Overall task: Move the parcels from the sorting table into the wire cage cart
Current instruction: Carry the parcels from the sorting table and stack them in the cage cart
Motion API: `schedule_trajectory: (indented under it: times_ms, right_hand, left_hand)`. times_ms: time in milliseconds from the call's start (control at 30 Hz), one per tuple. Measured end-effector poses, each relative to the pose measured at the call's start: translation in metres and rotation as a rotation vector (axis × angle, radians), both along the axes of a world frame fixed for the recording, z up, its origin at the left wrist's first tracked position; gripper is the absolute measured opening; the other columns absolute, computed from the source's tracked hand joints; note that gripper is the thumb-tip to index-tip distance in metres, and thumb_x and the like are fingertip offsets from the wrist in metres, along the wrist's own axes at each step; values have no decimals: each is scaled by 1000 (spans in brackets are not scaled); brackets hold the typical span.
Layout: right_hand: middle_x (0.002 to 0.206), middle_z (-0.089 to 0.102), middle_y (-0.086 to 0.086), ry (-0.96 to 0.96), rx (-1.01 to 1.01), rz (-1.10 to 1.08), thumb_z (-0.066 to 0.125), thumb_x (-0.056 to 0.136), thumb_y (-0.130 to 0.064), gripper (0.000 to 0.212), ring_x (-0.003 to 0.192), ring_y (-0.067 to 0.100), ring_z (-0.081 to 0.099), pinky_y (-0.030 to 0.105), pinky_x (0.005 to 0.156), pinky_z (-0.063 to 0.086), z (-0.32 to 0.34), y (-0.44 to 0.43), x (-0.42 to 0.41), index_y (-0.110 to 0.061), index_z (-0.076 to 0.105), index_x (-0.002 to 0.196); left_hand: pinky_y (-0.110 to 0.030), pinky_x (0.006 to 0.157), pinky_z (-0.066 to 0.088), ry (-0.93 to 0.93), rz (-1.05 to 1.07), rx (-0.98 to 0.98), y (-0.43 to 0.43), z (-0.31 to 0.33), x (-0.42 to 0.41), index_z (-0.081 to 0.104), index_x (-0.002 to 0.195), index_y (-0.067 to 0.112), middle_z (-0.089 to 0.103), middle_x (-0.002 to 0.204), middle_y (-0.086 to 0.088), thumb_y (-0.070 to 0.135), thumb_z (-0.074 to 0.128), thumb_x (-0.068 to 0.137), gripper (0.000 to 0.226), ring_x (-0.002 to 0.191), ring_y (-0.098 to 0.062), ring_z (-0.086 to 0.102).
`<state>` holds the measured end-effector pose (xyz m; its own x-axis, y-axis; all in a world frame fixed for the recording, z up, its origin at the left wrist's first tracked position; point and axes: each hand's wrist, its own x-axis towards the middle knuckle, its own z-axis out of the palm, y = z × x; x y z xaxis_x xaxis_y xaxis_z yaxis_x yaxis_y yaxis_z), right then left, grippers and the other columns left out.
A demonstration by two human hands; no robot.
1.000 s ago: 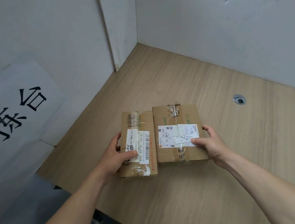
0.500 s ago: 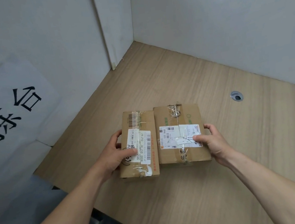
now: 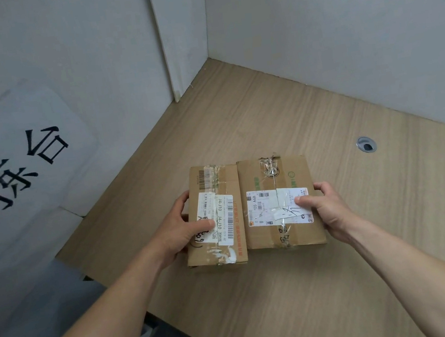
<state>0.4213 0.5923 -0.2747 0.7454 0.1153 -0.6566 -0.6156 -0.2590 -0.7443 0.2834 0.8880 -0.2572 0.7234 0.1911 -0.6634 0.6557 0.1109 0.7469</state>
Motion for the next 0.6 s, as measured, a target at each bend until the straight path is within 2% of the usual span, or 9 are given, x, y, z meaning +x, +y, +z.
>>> schedule_trajectory:
  times_ms: [133,267,333,433,600]
  right_hand:
    - [108,73,20,15,19,-17,70,84,6,61,73,30,73,37,58,58,0,1,1,-14,41,133]
    - [115,72,6,19,20,71,66,85,6,76,81,24,74,30,54,56,4,1,2,-33,37,143]
    - [115,73,2,19,6,96,70,84,2,78,80,21,74,27,52,54,6,1,3,-34,37,145]
    - [116,72,3,10,12,69,76,83,-3,81,84,23,74,32,60,56,5,2,4,-31,37,147]
    - [115,72,9,-4,53,23,78,79,2,83,87,28,75,41,70,60,2,3,3,-28,38,145]
  left_hand:
    - [-57,87,58,8,4,-12,1,-1,2,29,143,51,72,113,-8,7,84,76,97,92,-28,75]
    - [-58,87,58,15,-4,-14,3,-2,3,30,146,48,73,110,-9,5,84,76,99,91,-30,75]
    - [-57,86,58,16,-6,-13,3,-2,3,29,146,48,73,110,-8,5,85,75,100,91,-29,75]
    - [-55,85,59,20,-4,-3,1,0,4,29,145,49,72,110,-8,5,84,76,98,89,-28,76]
    - [-57,85,58,19,-9,2,3,-3,4,30,144,50,72,112,-9,7,86,75,99,91,-29,75]
